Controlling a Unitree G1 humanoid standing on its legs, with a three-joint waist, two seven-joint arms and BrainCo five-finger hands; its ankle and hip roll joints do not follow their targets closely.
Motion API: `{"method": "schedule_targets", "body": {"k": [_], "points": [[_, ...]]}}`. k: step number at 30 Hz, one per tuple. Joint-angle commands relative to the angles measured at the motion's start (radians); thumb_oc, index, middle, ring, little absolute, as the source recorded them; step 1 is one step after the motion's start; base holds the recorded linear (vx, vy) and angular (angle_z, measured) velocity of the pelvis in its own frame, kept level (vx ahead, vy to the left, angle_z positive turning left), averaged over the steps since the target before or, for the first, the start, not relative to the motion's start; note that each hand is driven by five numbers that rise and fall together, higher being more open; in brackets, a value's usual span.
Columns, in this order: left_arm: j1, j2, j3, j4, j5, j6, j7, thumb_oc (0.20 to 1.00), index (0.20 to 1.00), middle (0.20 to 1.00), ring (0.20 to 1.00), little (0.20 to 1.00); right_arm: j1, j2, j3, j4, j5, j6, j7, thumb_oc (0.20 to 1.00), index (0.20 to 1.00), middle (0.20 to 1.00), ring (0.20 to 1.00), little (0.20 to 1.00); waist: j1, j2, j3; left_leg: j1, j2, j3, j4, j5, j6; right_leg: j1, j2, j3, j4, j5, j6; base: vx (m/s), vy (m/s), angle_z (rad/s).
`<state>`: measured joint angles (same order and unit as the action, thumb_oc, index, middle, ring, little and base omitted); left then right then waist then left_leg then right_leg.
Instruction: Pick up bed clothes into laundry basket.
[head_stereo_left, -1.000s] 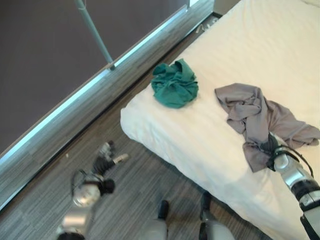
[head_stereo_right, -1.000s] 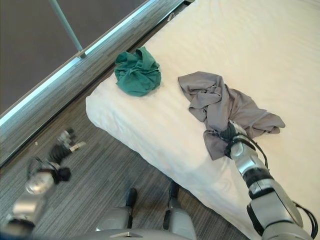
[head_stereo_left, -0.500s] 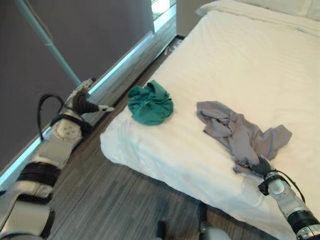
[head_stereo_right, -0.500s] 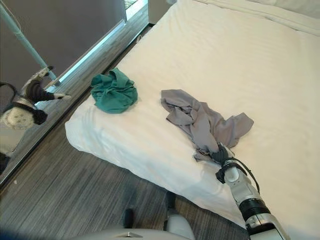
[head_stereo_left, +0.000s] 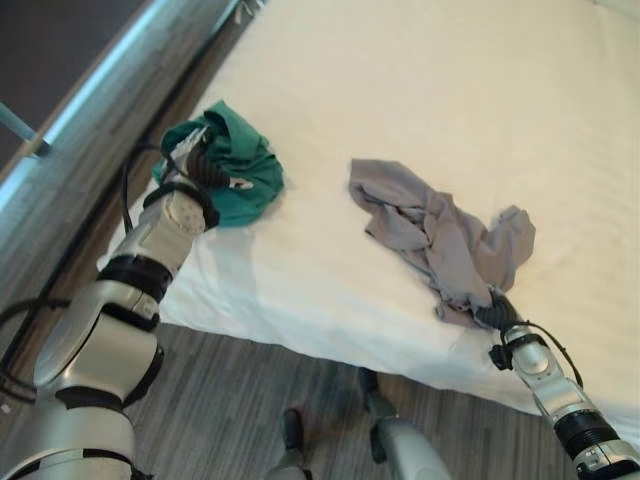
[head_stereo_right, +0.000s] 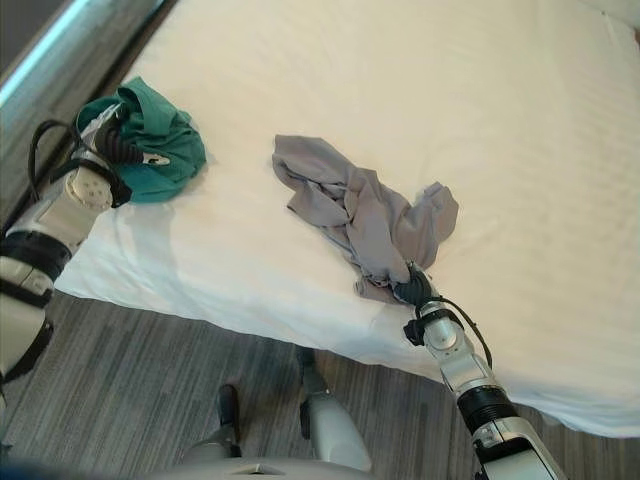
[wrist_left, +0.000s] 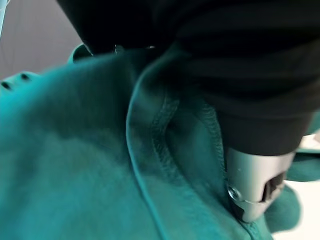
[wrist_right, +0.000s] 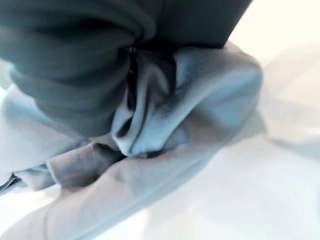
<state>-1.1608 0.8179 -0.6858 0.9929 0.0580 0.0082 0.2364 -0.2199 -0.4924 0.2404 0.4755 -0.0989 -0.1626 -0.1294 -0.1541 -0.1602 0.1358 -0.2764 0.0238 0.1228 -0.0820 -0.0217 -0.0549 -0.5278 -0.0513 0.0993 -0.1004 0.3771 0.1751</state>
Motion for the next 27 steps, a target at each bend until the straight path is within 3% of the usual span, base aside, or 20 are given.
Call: {"method": "schedule_targets", "body": {"k": [1,4,6,7,8,9,10,11,13,16,20,21,23,27], "points": [[-0.204,0.010,-0.022,0.111,0.082,0.002,0.024,1.000,1.000,1.000,1.000,1.000,0.131,-0.030,0.152,0.163,0.027,0.114,0.062,0.200,0.200,0.200,0.200,0.200,-0.008,0.118,0.153,-0.106,0.059,-0.102,-0.005,0.126,-0.044,0.095,-0.016,-0.054,0.013,-0.185,0.017,-0.06,-0.028,-0.13],[-0.228,-0.016,-0.050,0.149,0.114,0.014,0.012,1.000,1.000,1.000,1.000,1.000,0.123,-0.021,0.163,0.169,0.029,0.110,0.059,0.200,0.200,0.200,0.200,0.200,-0.011,0.115,0.159,-0.120,0.060,-0.106,-0.005,0.130,-0.044,0.083,-0.015,-0.055,0.013,-0.183,0.017,-0.02,-0.015,0.13],[-0.279,-0.080,-0.171,0.220,0.348,0.056,-0.043,1.000,1.000,1.000,1.000,1.000,0.120,-0.012,0.197,0.160,0.013,0.095,0.061,0.200,0.200,0.200,0.200,0.200,-0.018,0.107,0.177,-0.123,0.066,-0.106,-0.005,0.124,-0.043,0.073,-0.013,-0.050,0.013,-0.190,0.019,-0.03,0.013,0.15],[-0.281,-0.080,-0.172,0.221,0.349,0.056,-0.044,1.000,1.000,1.000,1.000,1.000,0.120,-0.011,0.197,0.160,0.013,0.095,0.061,0.200,0.200,0.200,0.200,0.200,-0.018,0.105,0.177,-0.127,0.064,-0.106,-0.005,0.129,-0.043,0.069,-0.014,-0.049,0.013,-0.186,0.019,-0.03,0.018,-0.06],[-0.291,-0.102,-0.224,0.217,0.447,0.069,-0.036,1.000,1.000,1.000,1.000,1.000,0.115,-0.014,0.204,0.155,0.015,0.084,0.055,0.200,0.200,0.200,0.200,0.200,-0.020,0.104,0.180,-0.121,0.066,-0.103,-0.005,0.122,-0.042,0.072,-0.010,-0.045,0.013,-0.191,0.018,-0.04,0.010,-0.11],[-0.279,-0.116,-0.234,0.206,0.474,0.067,-0.044,0.790,0.790,0.790,0.790,0.790,0.113,-0.016,0.201,0.147,0.020,0.073,0.054,0.200,0.200,0.200,0.200,0.200,-0.022,0.099,0.181,-0.124,0.065,-0.103,-0.005,0.126,-0.042,0.067,-0.011,-0.043,0.013,-0.188,0.019,-0.03,0.019,-0.11],[-0.256,-0.115,-0.237,0.194,0.505,0.063,-0.053,0.376,0.376,0.376,0.376,0.376,0.116,-0.022,0.199,0.139,0.022,0.065,0.051,0.200,0.200,0.200,0.200,0.200,-0.020,0.099,0.182,-0.120,0.064,-0.102,-0.005,0.124,-0.041,0.070,-0.012,-0.041,0.013,-0.190,0.020,-0.04,0.018,-0.15],[-0.241,-0.118,-0.242,0.168,0.527,0.062,-0.054,0.200,0.200,0.200,0.200,0.200,0.120,-0.032,0.201,0.128,0.023,0.061,0.051,0.200,0.200,0.200,0.200,0.200,-0.017,0.099,0.185,-0.108,0.065,-0.101,-0.005,0.119,-0.040,0.078,-0.011,-0.039,0.013,-0.192,0.021,-0.02,0.018,-0.13],[-0.212,-0.117,-0.235,0.119,0.533,0.053,-0.056,0.200,0.200,0.200,0.200,0.200,0.125,-0.039,0.196,0.113,0.020,0.058,0.048,0.200,0.200,0.200,0.200,0.200,-0.010,0.100,0.184,-0.098,0.065,-0.102,-0.005,0.115,-0.039,0.088,-0.013,-0.037,0.013,-0.197,0.021,-0.01,0.003,-0.06],[-0.080,-0.082,-0.102,-0.019,0.422,0.034,-0.052,0.200,0.200,0.200,0.200,0.200,0.137,-0.049,0.162,0.060,0.026,0.065,0.049,0.200,0.200,0.200,0.200,0.200,0.014,0.109,0.186,-0.056,0.064,-0.106,-0.005,0.099,-0.037,0.132,-0.017,-0.044,0.013,-0.215,0.020,0.00,-0.004,-0.08],[0.278,-0.090,0.230,-0.328,0.009,-0.048,-0.028,0.200,0.200,0.200,0.200,0.200,0.147,-0.032,0.013,-0.095,0.169,0.062,0.050,0.200,0.200,0.200,0.200,0.200,0.046,0.129,0.163,0.011,0.046,-0.109,-0.005,0.091,-0.038,0.201,-0.032,-0.062,0.013,-0.228,0.014,0.05,0.020,-0.05],[0.280,-0.090,0.231,-0.329,0.009,-0.048,-0.029,0.200,0.200,0.200,0.200,0.200,0.147,-0.032,0.013,-0.095,0.170,0.062,0.050,0.200,0.200,0.200,0.200,0.200,0.045,0.130,0.163,0.010,0.046,-0.110,-0.005,0.092,-0.038,0.201,-0.032,-0.062,0.013,-0.228,0.014,0.05,0.020,-0.06],[0.565,-0.160,0.418,-0.534,-0.303,-0.148,-0.058,0.200,0.200,0.200,0.200,0.200,0.141,-0.003,-0.091,-0.205,0.323,0.030,0.051,0.200,0.200,0.200,0.200,0.200,0.065,0.145,0.119,0.085,0.039,-0.107,-0.005,0.076,-0.037,0.277,-0.042,-0.077,0.013,-0.249,0.006,0.15,0.050,-0.05],[0.825,-0.225,0.587,-0.731,-0.441,-0.183,-0.063,0.200,0.200,0.200,0.200,0.200,0.125,0.037,-0.166,-0.360,0.481,0.002,0.071,0.200,0.200,0.200,0.200,0.200,0.094,0.151,0.033,0.182,0.032,-0.106,-0.005,0.056,-0.030,0.373,-0.052,-0.092,0.019,-0.279,0.000,0.15,0.035,0.03]]}}
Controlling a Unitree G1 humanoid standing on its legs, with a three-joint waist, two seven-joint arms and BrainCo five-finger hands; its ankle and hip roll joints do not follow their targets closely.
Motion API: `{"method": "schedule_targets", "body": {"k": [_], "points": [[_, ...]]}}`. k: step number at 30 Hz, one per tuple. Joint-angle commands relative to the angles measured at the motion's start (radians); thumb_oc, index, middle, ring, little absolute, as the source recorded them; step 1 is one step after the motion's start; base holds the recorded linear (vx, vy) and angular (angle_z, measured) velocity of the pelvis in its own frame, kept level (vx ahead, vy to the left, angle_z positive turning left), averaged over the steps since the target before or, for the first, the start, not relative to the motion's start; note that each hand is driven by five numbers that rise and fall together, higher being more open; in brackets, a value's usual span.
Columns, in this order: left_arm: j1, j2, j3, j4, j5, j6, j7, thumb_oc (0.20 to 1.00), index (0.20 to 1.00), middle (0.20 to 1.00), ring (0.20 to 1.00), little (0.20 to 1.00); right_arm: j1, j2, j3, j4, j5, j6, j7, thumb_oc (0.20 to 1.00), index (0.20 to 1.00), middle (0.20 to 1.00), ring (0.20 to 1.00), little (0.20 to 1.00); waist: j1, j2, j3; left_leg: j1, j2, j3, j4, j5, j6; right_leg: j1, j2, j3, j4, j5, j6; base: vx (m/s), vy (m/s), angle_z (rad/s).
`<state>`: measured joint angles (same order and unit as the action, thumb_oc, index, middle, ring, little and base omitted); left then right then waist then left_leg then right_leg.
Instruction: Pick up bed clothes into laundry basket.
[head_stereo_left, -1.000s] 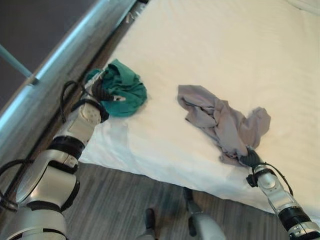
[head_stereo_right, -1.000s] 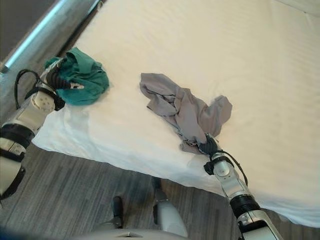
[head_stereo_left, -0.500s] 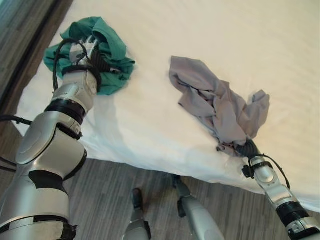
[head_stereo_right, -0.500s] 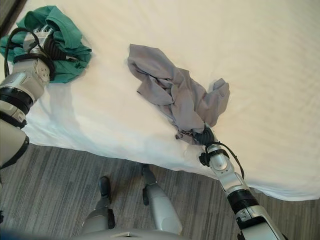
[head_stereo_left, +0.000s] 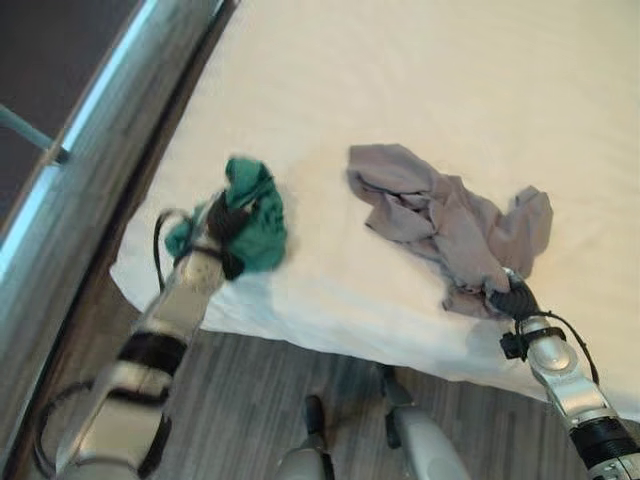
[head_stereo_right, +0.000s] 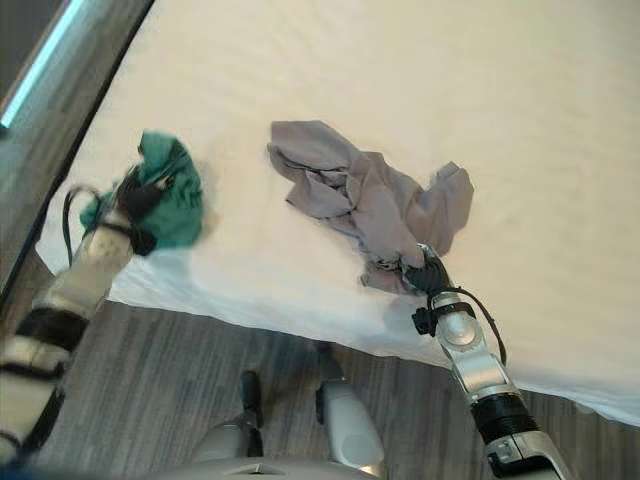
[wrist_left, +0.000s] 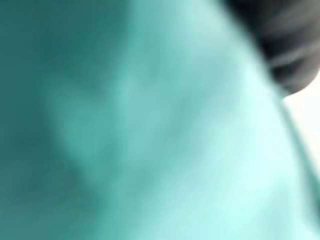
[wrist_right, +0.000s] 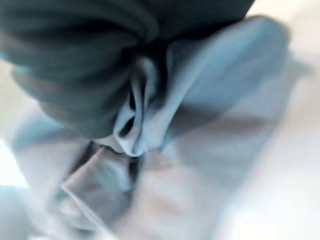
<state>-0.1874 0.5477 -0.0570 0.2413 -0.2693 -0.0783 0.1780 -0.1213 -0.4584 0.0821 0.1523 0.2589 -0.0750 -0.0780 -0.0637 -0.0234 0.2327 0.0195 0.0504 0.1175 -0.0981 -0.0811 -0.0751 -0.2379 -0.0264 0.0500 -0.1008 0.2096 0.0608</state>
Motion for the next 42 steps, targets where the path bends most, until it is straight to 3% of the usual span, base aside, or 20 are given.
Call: {"method": "schedule_targets", "body": {"k": [1,8,14,16,20,21,29,37,39,40,42], "points": [[-0.115,0.038,-0.001,-0.037,-0.142,-0.109,0.002,0.200,0.200,0.200,0.200,0.200,0.014,0.004,-0.019,-0.077,0.160,-0.085,0.023,0.200,0.200,0.200,0.200,0.200,0.012,0.014,-0.080,-0.091,0.005,-0.103,0.011,0.112,-0.009,0.106,-0.079,-0.047,0.024,-0.119,0.114,0.09,0.003,0.15],[0.018,-0.032,0.175,-0.326,-0.232,-0.146,-0.005,0.200,0.200,0.200,0.200,0.200,-0.038,0.005,-0.102,-0.350,0.346,-0.082,0.077,0.200,0.200,0.200,0.200,0.200,0.061,0.011,-0.189,0.022,-0.004,-0.127,0.011,0.101,0.003,0.231,-0.096,-0.078,0.073,-0.167,0.097,0.04,0.005,0.23],[0.088,-0.073,0.200,-0.447,-0.236,-0.135,-0.061,0.200,0.200,0.200,0.200,0.200,0.018,0.024,-0.101,-0.418,0.412,-0.051,0.118,0.200,0.200,0.200,0.200,0.200,0.074,0.002,-0.237,0.060,-0.012,-0.148,0.011,0.087,0.004,0.290,-0.107,-0.104,0.076,-0.192,0.085,0.04,-0.002,0.10],[0.112,-0.087,0.202,-0.466,-0.233,-0.129,-0.074,0.200,0.200,0.200,0.200,0.200,0.048,0.029,-0.106,-0.430,0.395,-0.041,0.124,0.200,0.200,0.200,0.200,0.200,0.075,0.000,-0.242,0.068,-0.012,-0.152,0.011,0.085,0.005,0.301,-0.106,-0.108,0.077,-0.196,0.083,0.04,-0.013,0.08],[0.261,-0.170,0.204,-0.507,-0.208,-0.093,-0.133,0.200,0.200,0.200,0.200,0.200,0.167,0.120,-0.072,-0.390,0.424,-0.016,0.164,0.200,0.200,0.200,0.200,0.200,0.100,-0.001,-0.218,0.096,-0.005,-0.141,0.011,0.079,0.016,0.304,-0.099,-0.115,0.088,-0.197,0.080,-0.01,-0.026,0.06],[0.353,-0.211,0.228,-0.394,-0.124,-0.071,-0.011,0.200,0.200,0.200,0.200,0.200,0.133,0.078,-0.248,-0.222,0.133,-0.016,-0.003,0.200,0.200,0.200,0.200,0.200,0.063,-0.002,-0.113,0.007,-0.006,-0.176,0.052,0.095,0.022,0.243,-0.068,-0.076,0.131,-0.209,0.051,0.00,0.000,0.00],[0.358,-0.224,0.253,-0.360,-0.168,-0.074,0.020,0.200,0.200,0.200,0.200,0.200,0.150,0.081,-0.274,-0.222,0.120,-0.020,-0.037,0.200,0.200,0.200,0.200,0.200,0.060,0.002,-0.113,0.033,0.001,-0.146,0.038,0.095,0.029,0.246,-0.058,-0.057,0.136,-0.216,0.044,0.00,0.010,-0.06],[0.296,-0.179,0.313,-0.401,-0.111,-0.094,0.043,0.200,0.200,0.200,0.200,0.200,0.248,0.055,-0.490,-0.215,0.105,-0.065,-0.125,0.200,0.200,0.200,0.200,0.200,-0.034,-0.021,-0.102,0.060,0.070,-0.069,0.148,0.071,-0.004,0.236,0.010,0.032,0.152,-0.208,0.032,0.03,-0.083,-0.37],[0.281,-0.167,0.328,-0.403,-0.106,-0.103,0.054,0.200,0.200,0.200,0.200,0.200,0.245,0.051,-0.492,-0.215,0.098,-0.068,-0.132,0.200,0.200,0.200,0.200,0.200,-0.025,-0.022,-0.099,0.057,0.063,-0.104,0.164,0.073,-0.004,0.225,0.023,0.066,0.159,-0.207,0.032,-0.01,-0.026,-1.13],[0.262,-0.157,0.369,-0.427,-0.079,-0.115,0.082,0.200,0.200,0.200,0.200,0.200,0.247,0.055,-0.500,-0.232,0.090,-0.084,-0.145,0.200,0.200,0.200,0.200,0.200,0.000,-0.027,-0.090,0.034,-0.055,-0.305,0.177,0.034,0.023,0.197,0.056,0.173,0.174,-0.181,0.032,-0.04,-0.075,-2.10],[0.257,-0.154,0.395,-0.445,-0.066,-0.135,0.088,0.200,0.200,0.200,0.200,0.200,0.247,0.058,-0.517,-0.222,0.102,-0.093,-0.147,0.200,0.200,0.200,0.200,0.200,0.001,-0.026,-0.092,0.021,-0.128,-0.405,0.181,0.012,0.047,0.183,0.089,0.271,0.158,-0.148,0.036,-0.03,-0.053,-2.71]]}}
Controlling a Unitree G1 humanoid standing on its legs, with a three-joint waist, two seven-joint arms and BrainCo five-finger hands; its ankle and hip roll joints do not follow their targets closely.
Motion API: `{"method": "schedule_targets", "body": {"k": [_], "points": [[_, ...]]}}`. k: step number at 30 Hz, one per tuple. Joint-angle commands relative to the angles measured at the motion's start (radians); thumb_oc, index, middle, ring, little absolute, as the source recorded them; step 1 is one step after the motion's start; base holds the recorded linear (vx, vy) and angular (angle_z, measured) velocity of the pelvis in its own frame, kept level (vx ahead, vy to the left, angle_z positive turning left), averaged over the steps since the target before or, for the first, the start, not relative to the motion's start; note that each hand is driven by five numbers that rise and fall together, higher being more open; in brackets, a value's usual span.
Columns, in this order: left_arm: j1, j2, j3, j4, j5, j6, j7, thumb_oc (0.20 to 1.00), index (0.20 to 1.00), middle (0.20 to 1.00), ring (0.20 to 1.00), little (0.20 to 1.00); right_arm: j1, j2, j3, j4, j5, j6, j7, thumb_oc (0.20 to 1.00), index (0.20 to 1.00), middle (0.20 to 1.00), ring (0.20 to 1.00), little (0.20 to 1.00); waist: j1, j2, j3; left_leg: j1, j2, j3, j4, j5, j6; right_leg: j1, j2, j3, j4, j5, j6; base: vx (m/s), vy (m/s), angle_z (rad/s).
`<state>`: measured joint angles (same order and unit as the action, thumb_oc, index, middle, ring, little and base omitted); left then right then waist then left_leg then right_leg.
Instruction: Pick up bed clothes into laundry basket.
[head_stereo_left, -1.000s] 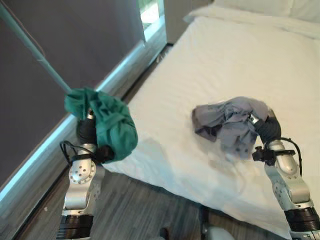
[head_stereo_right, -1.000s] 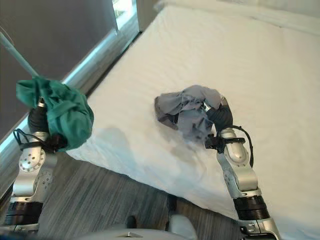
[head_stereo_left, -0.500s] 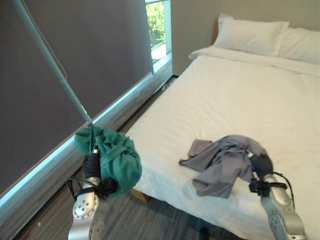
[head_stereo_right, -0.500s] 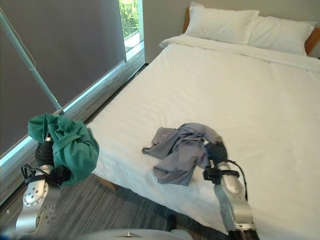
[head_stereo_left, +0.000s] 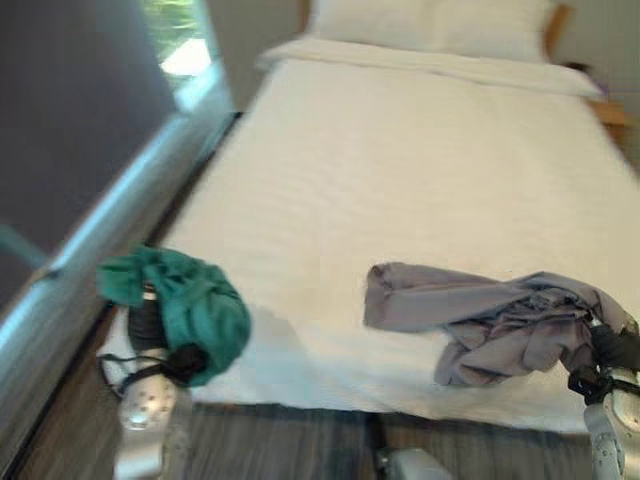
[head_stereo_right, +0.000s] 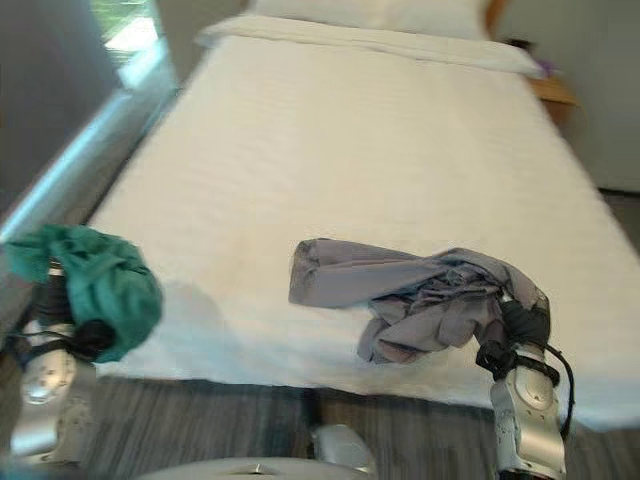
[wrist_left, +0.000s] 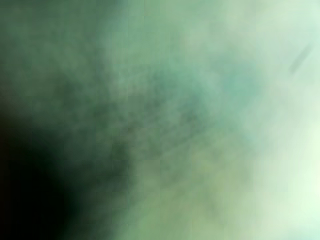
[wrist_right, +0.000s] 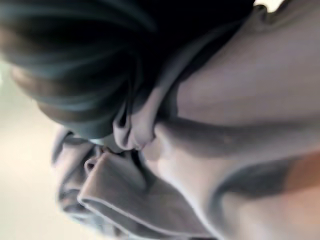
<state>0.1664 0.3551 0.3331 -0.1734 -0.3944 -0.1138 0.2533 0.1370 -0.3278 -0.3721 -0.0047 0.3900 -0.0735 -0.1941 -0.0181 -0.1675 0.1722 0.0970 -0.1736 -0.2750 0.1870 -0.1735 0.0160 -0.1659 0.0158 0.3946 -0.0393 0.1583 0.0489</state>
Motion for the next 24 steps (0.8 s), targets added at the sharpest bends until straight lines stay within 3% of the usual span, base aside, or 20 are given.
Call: {"method": "schedule_targets", "body": {"k": [1,7,8,9,10,11,14,16,18,19,21,22,24], "points": [[-0.094,0.046,0.009,-0.048,0.068,-0.109,0.012,0.200,0.200,0.200,0.200,0.200,-0.011,-0.071,-0.067,-0.062,-0.031,-0.104,-0.043,0.200,0.200,0.200,0.200,0.200,-0.049,0.124,-0.032,-0.055,0.061,-0.054,-0.102,0.091,-0.028,0.106,0.064,-0.038,0.087,-0.086,0.050,-0.05,0.049,-2.57],[-0.023,0.042,0.032,-0.116,0.090,-0.112,-0.031,0.200,0.200,0.200,0.200,0.200,0.049,-0.001,-0.083,-0.091,-0.032,-0.097,-0.028,0.200,0.200,0.200,0.200,0.200,-0.070,0.128,-0.029,-0.039,0.086,0.082,-0.224,0.135,0.014,0.033,0.089,0.020,0.032,0.011,0.107,-0.12,0.079,-1.59],[-0.009,0.049,0.041,-0.123,0.094,-0.111,-0.026,0.200,0.200,0.200,0.200,0.200,0.055,0.009,-0.075,-0.093,-0.034,-0.097,-0.024,0.200,0.200,0.200,0.200,0.200,-0.059,0.134,-0.013,-0.037,0.100,0.113,-0.221,0.127,0.022,0.008,0.074,-0.043,0.048,-0.002,0.115,-0.20,-0.037,-1.87],[-0.001,0.053,0.059,-0.124,0.092,-0.112,-0.024,0.200,0.200,0.200,0.200,0.200,0.052,0.012,-0.065,-0.105,-0.043,-0.093,-0.017,0.200,0.200,0.200,0.200,0.200,-0.035,0.132,0.006,-0.049,0.116,0.162,-0.207,0.128,0.016,-0.020,0.039,-0.167,0.088,-0.029,0.112,-0.28,-0.065,-1.67],[0.005,0.051,0.072,-0.124,0.088,-0.113,-0.010,0.200,0.200,0.200,0.200,0.200,0.051,0.011,-0.044,-0.114,-0.061,-0.097,-0.019,0.200,0.200,0.200,0.200,0.200,-0.002,0.143,0.021,-0.061,0.141,0.218,-0.190,0.135,0.007,-0.020,-0.022,-0.350,0.136,-0.076,0.091,-0.30,-0.058,-1.86],[0.007,0.044,0.077,-0.119,0.081,-0.111,-0.008,0.200,0.200,0.200,0.200,0.200,0.052,0.012,-0.033,-0.121,-0.069,-0.090,-0.016,0.200,0.200,0.200,0.200,0.200,-0.004,0.155,0.026,-0.058,0.155,0.239,-0.188,0.136,0.003,-0.003,-0.051,-0.425,0.189,-0.121,0.077,-0.27,-0.034,-1.46],[0.008,0.031,0.099,-0.119,0.064,-0.116,0.008,0.200,0.200,0.200,0.200,0.200,0.049,0.011,-0.043,-0.117,-0.080,-0.084,-0.014,0.200,0.200,0.200,0.200,0.200,0.002,0.176,0.017,-0.052,0.191,0.328,-0.210,0.153,-0.004,0.056,-0.119,-0.525,0.268,-0.173,0.064,-0.25,-0.049,-1.09],[0.016,0.039,0.120,-0.139,0.079,-0.114,0.013,0.200,0.200,0.200,0.200,0.200,0.015,0.006,-0.031,-0.114,-0.097,-0.089,-0.026,0.200,0.200,0.200,0.200,0.200,0.038,0.191,0.001,-0.059,0.220,0.394,-0.209,0.152,-0.014,0.097,-0.211,-0.634,0.280,-0.182,0.069,-0.21,-0.101,-1.22],[0.016,0.035,0.129,-0.141,0.082,-0.114,0.019,0.200,0.200,0.200,0.200,0.200,-0.004,0.003,-0.014,-0.120,-0.103,-0.086,-0.023,0.200,0.200,0.200,0.200,0.200,0.062,0.182,-0.017,-0.059,0.228,0.451,-0.212,0.148,-0.028,0.145,-0.246,-0.708,0.234,-0.170,0.093,-0.11,-0.141,-1.33],[0.017,0.030,0.128,-0.138,0.081,-0.111,0.023,0.200,0.200,0.200,0.200,0.200,-0.009,-0.002,-0.002,-0.127,-0.108,-0.080,-0.021,0.200,0.200,0.200,0.200,0.200,0.066,0.169,-0.020,-0.060,0.231,0.475,-0.209,0.153,-0.033,0.143,-0.236,-0.733,0.187,-0.160,0.098,-0.05,-0.190,-1.57],[0.015,0.017,0.129,-0.139,0.076,-0.112,0.018,0.200,0.200,0.200,0.200,0.200,0.004,-0.002,-0.007,-0.136,-0.098,-0.076,-0.014,0.200,0.200,0.200,0.200,0.200,0.062,0.158,-0.030,-0.076,0.244,0.496,-0.194,0.159,-0.047,0.169,-0.199,-0.698,0.112,-0.175,0.101,0.01,-0.230,-0.97],[0.009,0.011,0.112,-0.129,0.068,-0.109,0.014,0.200,0.200,0.200,0.200,0.200,0.010,-0.005,-0.008,-0.134,-0.094,-0.074,-0.016,0.200,0.200,0.200,0.200,0.200,0.055,0.153,-0.029,-0.081,0.262,0.492,-0.173,0.163,-0.060,0.175,-0.175,-0.662,0.092,-0.178,0.087,0.05,-0.249,-0.50],[-0.008,-0.002,0.088,-0.118,0.050,-0.104,0.009,0.200,0.200,0.200,0.200,0.200,0.017,-0.013,-0.019,-0.145,-0.078,-0.074,-0.014,0.200,0.200,0.200,0.200,0.200,0.043,0.144,-0.019,-0.093,0.282,0.498,-0.141,0.176,-0.077,0.178,-0.155,-0.654,0.080,-0.181,0.073,0.05,-0.226,-0.18]]}}
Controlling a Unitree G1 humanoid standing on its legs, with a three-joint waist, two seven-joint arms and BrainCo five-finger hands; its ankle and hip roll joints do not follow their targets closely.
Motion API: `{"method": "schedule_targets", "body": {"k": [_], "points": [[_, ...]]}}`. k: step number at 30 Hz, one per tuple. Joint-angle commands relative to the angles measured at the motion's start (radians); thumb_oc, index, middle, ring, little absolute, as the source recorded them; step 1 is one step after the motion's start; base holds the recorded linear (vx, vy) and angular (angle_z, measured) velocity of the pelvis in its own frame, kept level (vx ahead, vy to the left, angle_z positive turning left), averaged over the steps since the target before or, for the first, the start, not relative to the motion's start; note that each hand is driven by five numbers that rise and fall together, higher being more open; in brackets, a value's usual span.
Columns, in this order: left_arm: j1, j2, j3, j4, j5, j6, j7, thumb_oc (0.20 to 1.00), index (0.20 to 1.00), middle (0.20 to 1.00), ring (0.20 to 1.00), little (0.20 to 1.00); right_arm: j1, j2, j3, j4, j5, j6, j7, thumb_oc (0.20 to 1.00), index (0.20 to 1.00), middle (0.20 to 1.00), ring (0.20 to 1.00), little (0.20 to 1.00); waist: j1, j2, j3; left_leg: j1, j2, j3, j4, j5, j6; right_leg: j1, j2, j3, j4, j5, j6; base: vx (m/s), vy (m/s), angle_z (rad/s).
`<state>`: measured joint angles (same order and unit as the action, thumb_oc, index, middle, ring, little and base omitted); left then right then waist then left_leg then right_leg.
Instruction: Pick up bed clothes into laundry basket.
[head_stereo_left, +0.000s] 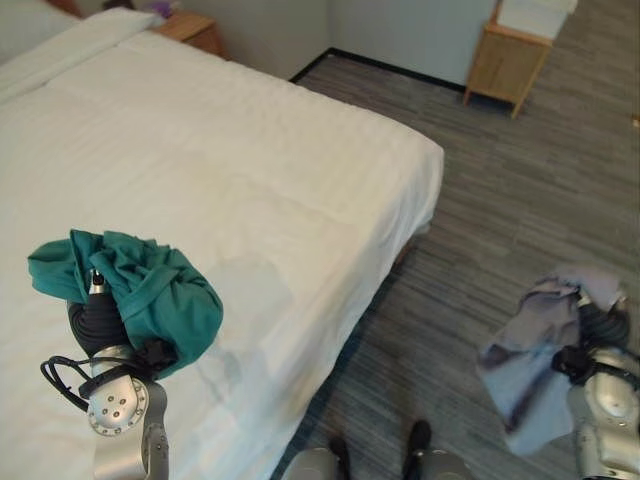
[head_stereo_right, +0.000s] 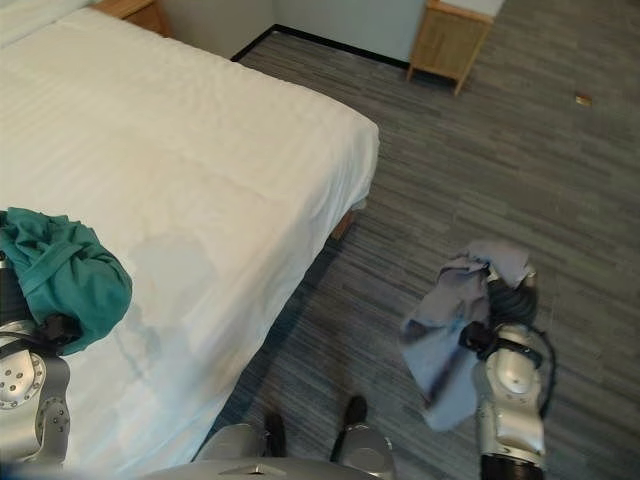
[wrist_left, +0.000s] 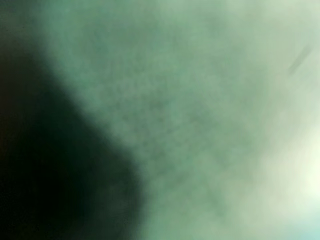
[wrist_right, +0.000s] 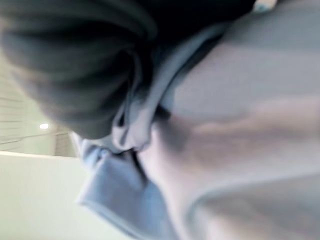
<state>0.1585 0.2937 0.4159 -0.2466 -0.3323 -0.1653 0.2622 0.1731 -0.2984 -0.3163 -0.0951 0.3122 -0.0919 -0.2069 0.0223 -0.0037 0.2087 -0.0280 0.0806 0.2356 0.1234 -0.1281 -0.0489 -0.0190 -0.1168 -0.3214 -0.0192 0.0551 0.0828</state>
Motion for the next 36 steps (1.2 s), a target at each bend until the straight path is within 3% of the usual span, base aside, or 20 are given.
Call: {"method": "schedule_targets", "body": {"k": [1,4,5,7,9,10,11,15,17,25,26,36], "points": [[-0.008,0.056,-0.007,-0.036,-0.020,-0.051,-0.008,0.200,0.200,0.200,0.200,0.200,-0.012,-0.044,-0.084,-0.065,0.009,-0.056,0.006,0.200,0.200,0.200,0.200,0.200,-0.006,-0.025,-0.048,0.023,0.042,-0.019,-0.046,0.132,-0.024,0.040,-0.012,0.065,0.053,-0.081,0.028,0.05,-0.210,0.04],[-0.017,0.058,-0.027,-0.027,-0.025,-0.044,-0.018,0.200,0.200,0.200,0.200,0.200,-0.005,-0.055,-0.078,-0.065,0.025,-0.054,0.018,0.200,0.200,0.200,0.200,0.200,-0.013,-0.031,-0.030,0.008,0.068,-0.052,0.012,0.145,-0.037,0.048,0.010,0.086,0.052,-0.092,0.011,0.04,-0.136,-0.06],[-0.031,0.055,-0.044,-0.018,-0.037,-0.039,-0.021,0.200,0.200,0.200,0.200,0.200,-0.005,-0.069,-0.061,-0.054,0.032,-0.047,0.025,0.200,0.200,0.200,0.200,0.200,0.007,-0.036,-0.015,-0.017,0.037,-0.156,0.033,0.161,-0.039,0.050,0.021,0.122,0.049,-0.094,0.001,0.09,-0.198,-0.34],[-0.035,0.046,-0.055,-0.005,-0.043,-0.036,-0.021,0.200,0.200,0.200,0.200,0.200,-0.012,-0.071,-0.047,-0.045,0.048,-0.046,0.034,0.200,0.200,0.200,0.200,0.200,0.031,-0.054,-0.010,-0.060,-0.060,-0.295,0.015,0.118,-0.030,0.065,0.029,0.166,0.028,-0.090,-0.002,0.11,-0.166,-0.77],[-0.031,0.051,-0.058,-0.004,-0.041,-0.036,-0.024,0.200,0.200,0.200,0.200,0.200,-0.009,-0.072,-0.040,-0.041,0.050,-0.046,0.040,0.200,0.200,0.200,0.200,0.200,0.034,-0.050,-0.013,-0.086,-0.096,-0.339,-0.019,0.138,-0.024,0.068,0.046,0.194,0.010,-0.082,-0.003,0.08,-0.064,-0.78],[-0.030,0.051,-0.059,-0.003,-0.041,-0.037,-0.024,0.200,0.200,0.200,0.200,0.200,-0.009,-0.072,-0.040,-0.040,0.050,-0.046,0.040,0.200,0.200,0.200,0.200,0.200,0.034,-0.051,-0.016,-0.085,-0.097,-0.339,-0.025,0.141,-0.024,0.068,0.045,0.194,0.006,-0.080,-0.003,0.07,-0.045,-0.61],[-0.025,0.058,-0.063,-0.002,-0.041,-0.039,-0.029,0.200,0.200,0.200,0.200,0.200,-0.015,-0.081,-0.023,-0.039,0.046,-0.047,0.043,0.200,0.200,0.200,0.200,0.200,0.041,-0.048,-0.016,-0.103,-0.139,-0.349,-0.017,0.146,-0.010,0.069,0.064,0.218,-0.004,-0.074,-0.006,0.02,-0.023,-0.53],[-0.032,0.056,-0.094,0.003,-0.070,-0.036,-0.050,0.200,0.200,0.200,0.200,0.200,-0.004,-0.067,-0.005,-0.054,0.037,-0.038,0.052,0.200,0.200,0.200,0.200,0.200,0.031,-0.030,-0.029,-0.058,-0.133,-0.359,-0.082,0.147,0.011,0.068,0.092,0.264,-0.021,-0.072,-0.012,0.04,0.049,-0.50],[-0.036,0.055,-0.161,-0.004,-0.079,-0.021,-0.088,0.200,0.200,0.200,0.200,0.200,0.026,-0.042,-0.002,-0.052,0.041,-0.033,0.061,0.200,0.200,0.200,0.200,0.200,0.005,-0.019,-0.049,-0.007,-0.132,-0.377,-0.160,0.178,0.020,0.064,0.100,0.276,-0.032,-0.055,-0.012,0.03,0.112,-0.30],[-0.023,0.071,-0.231,0.012,-0.083,0.005,-0.155,0.200,0.200,0.200,0.200,0.200,0.018,-0.053,0.028,-0.034,0.038,-0.017,0.094,0.200,0.200,0.200,0.200,0.200,-0.008,-0.025,-0.073,0.052,-0.131,-0.346,-0.201,0.172,0.045,0.084,0.112,0.322,-0.052,-0.049,-0.010,0.03,0.048,-0.12],[0.024,0.042,-0.153,0.083,-0.093,0.025,-0.121,0.200,0.200,0.200,0.200,0.200,0.034,-0.037,0.026,0.075,0.082,-0.002,0.129,0.200,0.200,0.200,0.200,0.200,-0.013,-0.013,-0.077,0.121,-0.102,-0.280,-0.181,0.073,0.058,-0.004,0.098,0.307,0.034,-0.042,0.017,-0.01,-0.021,-0.06],[0.048,0.020,-0.139,0.101,-0.089,0.039,-0.091,0.200,0.200,0.200,0.200,0.200,0.050,-0.046,0.008,0.076,0.085,0.009,0.100,0.200,0.200,0.200,0.200,0.200,-0.016,-0.014,-0.084,0.129,-0.080,-0.276,-0.198,0.096,0.034,0.023,0.105,0.265,0.003,-0.037,0.003,0.04,-0.069,-0.02]]}}
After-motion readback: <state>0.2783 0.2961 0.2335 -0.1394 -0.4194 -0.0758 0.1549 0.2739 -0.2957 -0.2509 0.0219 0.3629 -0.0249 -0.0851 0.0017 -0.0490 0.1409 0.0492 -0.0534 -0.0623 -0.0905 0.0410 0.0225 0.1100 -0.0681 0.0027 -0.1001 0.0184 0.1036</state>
